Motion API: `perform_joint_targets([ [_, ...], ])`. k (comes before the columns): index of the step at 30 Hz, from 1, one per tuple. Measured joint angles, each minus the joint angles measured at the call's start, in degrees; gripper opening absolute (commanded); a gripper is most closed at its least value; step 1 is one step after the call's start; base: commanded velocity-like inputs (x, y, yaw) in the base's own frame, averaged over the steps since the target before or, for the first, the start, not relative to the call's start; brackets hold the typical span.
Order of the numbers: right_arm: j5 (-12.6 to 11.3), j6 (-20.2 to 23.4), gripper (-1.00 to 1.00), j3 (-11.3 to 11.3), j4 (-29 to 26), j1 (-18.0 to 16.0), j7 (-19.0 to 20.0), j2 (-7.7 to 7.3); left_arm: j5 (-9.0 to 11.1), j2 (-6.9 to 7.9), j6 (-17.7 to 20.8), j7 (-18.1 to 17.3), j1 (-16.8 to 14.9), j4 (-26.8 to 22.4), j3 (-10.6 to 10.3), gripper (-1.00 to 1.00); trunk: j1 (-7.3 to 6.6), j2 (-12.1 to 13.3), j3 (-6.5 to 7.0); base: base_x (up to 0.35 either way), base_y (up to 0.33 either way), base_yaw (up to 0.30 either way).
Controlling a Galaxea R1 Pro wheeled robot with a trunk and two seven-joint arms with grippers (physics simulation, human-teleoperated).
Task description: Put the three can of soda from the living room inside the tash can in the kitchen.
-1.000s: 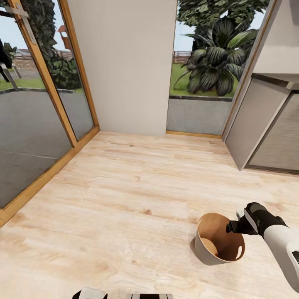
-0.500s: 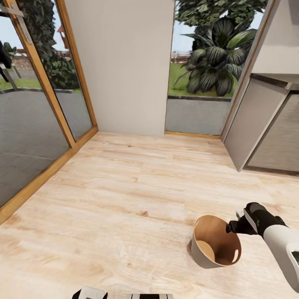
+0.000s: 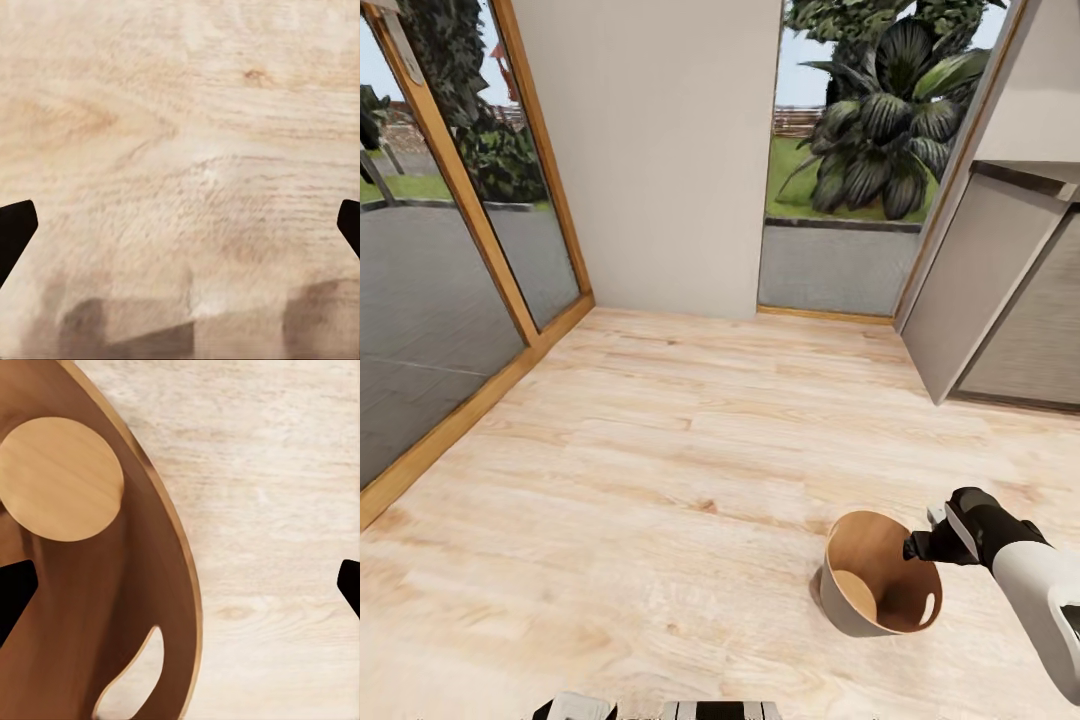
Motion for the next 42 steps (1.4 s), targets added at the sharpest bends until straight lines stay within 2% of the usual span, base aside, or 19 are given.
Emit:
perform_joint_targets([
  [2, 0.0, 0.0, 1.0, 0.0, 0.03, 0.0, 0.0, 0.0, 0.0, 0.0, -0.03, 0.0, 0.0, 0.04, 0.01, 1.0, 0.05, -0.03, -0.44, 0.0, 0.0, 0.0],
  [7, 0.0, 0.0, 1.0, -0.01, 0.08, 0.0, 0.0, 0.0, 0.0, 0.0, -0.13, 0.0, 0.0, -0.12, 0.0, 1.0, 0.05, -0.03, -0.45, 0.0, 0.0, 0.0],
  [22, -0.01, 0.0, 1.0, -0.01, 0.14, 0.0, 0.0, -0.12, 0.0, 0.0, -0.15, 0.0, 0.0, 0.09, -0.15, 1.0, 0.44, -0.23, -3.77, 0.0, 0.0, 0.0],
  [42, 0.0, 0.0, 1.0, -0.01, -0.08, 0.0, 0.0, -0.01, 0.0, 0.0, -0.23, 0.0, 0.0, 0.08, -0.16, 1.0, 0.44, -0.23, -3.77, 0.0, 0.0, 0.0],
])
